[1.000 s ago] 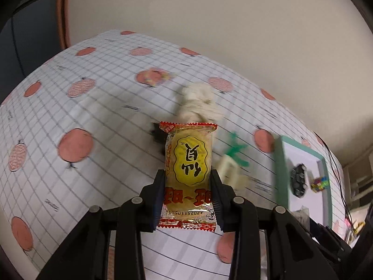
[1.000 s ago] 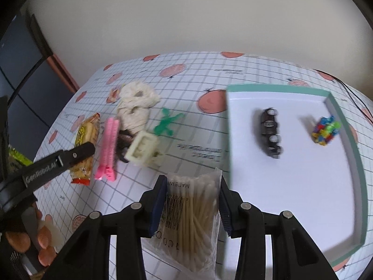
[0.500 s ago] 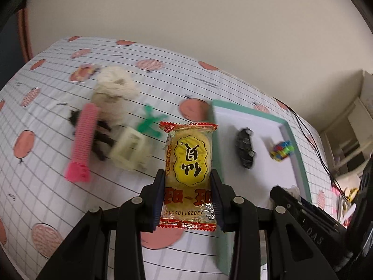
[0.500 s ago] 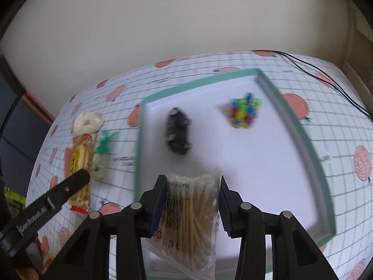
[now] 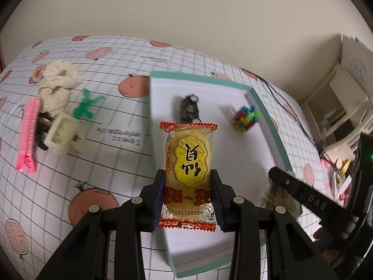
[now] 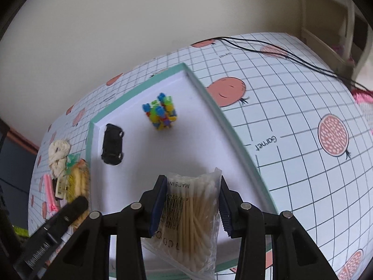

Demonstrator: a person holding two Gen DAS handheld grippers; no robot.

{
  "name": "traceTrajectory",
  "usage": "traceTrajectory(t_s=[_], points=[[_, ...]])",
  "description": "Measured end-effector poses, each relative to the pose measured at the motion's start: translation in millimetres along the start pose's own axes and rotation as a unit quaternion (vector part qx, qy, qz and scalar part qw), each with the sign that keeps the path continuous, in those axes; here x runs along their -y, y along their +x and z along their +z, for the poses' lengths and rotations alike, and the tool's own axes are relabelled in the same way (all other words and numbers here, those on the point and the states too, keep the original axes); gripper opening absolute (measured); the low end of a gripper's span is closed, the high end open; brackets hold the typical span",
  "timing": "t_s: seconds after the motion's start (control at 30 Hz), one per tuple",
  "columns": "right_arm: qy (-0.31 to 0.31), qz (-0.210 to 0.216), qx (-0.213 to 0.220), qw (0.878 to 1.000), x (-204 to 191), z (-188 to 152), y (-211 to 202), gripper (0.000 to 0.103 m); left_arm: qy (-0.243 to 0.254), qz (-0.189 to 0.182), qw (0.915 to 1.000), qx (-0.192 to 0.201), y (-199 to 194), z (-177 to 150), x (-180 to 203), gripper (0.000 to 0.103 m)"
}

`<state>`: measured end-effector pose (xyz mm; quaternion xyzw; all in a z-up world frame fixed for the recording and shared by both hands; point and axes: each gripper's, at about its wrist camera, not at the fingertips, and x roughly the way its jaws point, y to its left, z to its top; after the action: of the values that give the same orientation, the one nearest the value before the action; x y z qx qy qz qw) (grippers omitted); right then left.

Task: Organize objects
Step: 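Lift the swab bag and snack packet and carry both toward the tray, then open both grippers to drop the swab bag and snack packet into the tray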

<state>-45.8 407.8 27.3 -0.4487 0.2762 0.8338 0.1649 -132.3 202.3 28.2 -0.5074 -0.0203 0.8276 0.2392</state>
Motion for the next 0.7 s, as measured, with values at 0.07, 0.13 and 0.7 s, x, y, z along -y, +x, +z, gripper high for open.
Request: traceTrajectory(t_s=[0.07, 0.13, 0.7], points=[[0.002, 0.0, 0.0, 1.0, 0.8, -0.7, 1.1, 0.044, 0.005, 0.0, 0.9999, -0.009, 7.5, -2.3, 5.1, 0.038], [0.001, 0.002, -0.002, 1.0, -0.7, -1.0, 2.9, 0.044, 0.006, 0.001, 0.9999, -0.015, 12.7, -3.8, 8.2, 0.038], [-0.022, -0.003, -0.015, 1.0, -17.3, -3.8, 16.7, 0.047, 0.0, 0.038, 0.9987, -0.033, 32.3, -11.7, 7.4, 0.038]])
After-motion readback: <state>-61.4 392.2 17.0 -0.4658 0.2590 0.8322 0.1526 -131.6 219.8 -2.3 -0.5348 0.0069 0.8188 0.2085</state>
